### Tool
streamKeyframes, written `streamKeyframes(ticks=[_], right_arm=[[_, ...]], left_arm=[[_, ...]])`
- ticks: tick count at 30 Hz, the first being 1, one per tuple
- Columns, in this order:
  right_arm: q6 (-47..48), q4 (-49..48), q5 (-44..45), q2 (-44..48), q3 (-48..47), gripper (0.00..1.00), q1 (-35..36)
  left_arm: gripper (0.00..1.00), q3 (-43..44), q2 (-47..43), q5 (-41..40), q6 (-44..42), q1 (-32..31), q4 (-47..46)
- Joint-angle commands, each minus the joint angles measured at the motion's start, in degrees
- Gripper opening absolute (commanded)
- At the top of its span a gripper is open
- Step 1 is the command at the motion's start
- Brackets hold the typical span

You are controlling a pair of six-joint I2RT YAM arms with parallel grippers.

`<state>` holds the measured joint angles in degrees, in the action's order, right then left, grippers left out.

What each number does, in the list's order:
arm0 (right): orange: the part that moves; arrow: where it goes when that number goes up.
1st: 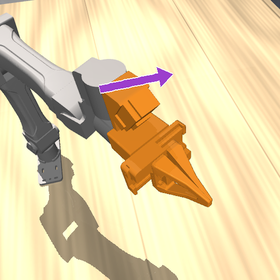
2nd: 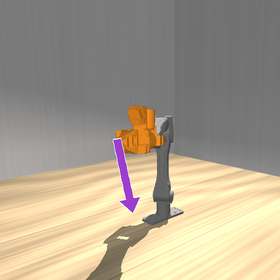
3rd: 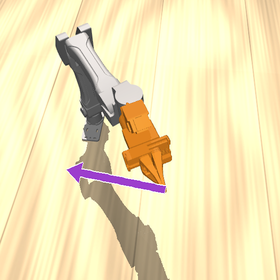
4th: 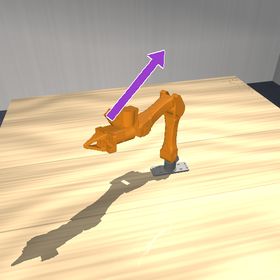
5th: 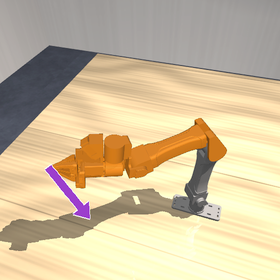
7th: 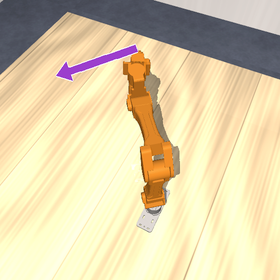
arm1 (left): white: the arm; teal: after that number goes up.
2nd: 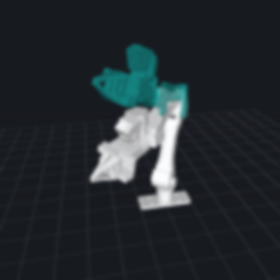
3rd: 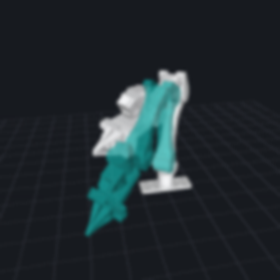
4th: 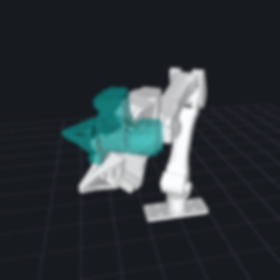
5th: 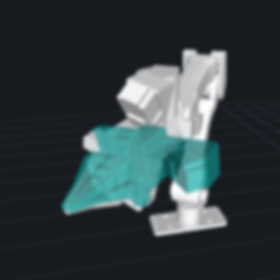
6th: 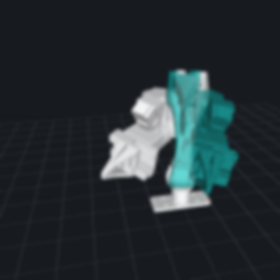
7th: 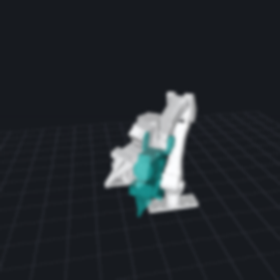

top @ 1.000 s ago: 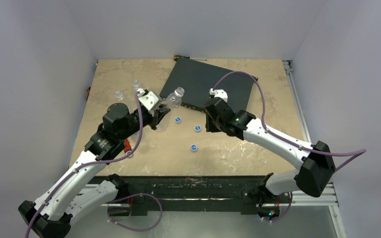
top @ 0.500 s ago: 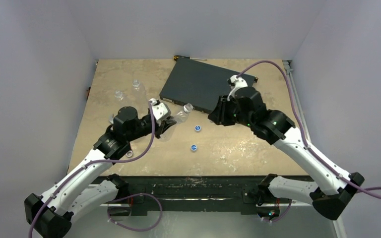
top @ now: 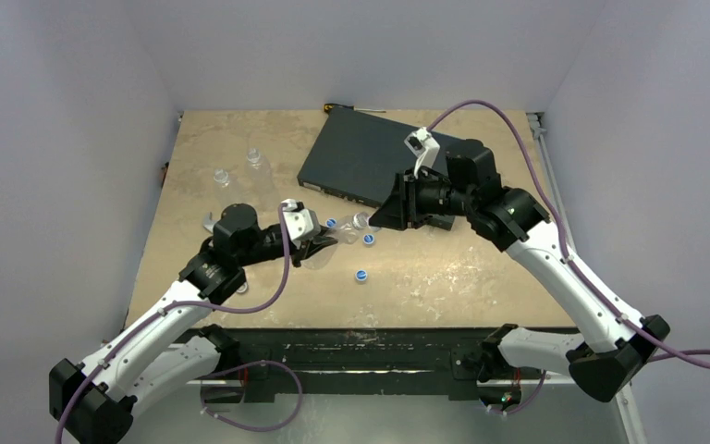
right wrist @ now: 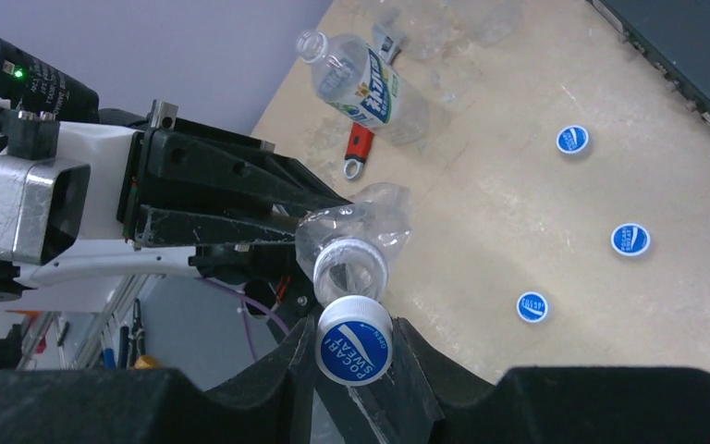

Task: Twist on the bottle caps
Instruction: Screw the bottle cap onto the plastic bottle.

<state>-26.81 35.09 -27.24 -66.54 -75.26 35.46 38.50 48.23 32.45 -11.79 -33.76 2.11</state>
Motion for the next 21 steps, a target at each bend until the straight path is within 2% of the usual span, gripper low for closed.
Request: streamKeyframes(ticks=[1,10,21], right_arm=[[2.8,-1.9,-6.1,-2.0,-3.7,0.04,-0.7],[2.6,-2.1,-7.2,-5.3,-4.9,0.04,-1.3],[3.2,1.2,-5.7,-7.8,-5.1,0.03,-1.3]], left_arm=[[0.00,0.4,0.3,4.3,-1.7,0.0,-5.4],[0.00,1.0,1.4,5.3,-1.5,0.0,-6.3],[0.00,0.7,3.0,1.8,0.8,0.1,-12.9]])
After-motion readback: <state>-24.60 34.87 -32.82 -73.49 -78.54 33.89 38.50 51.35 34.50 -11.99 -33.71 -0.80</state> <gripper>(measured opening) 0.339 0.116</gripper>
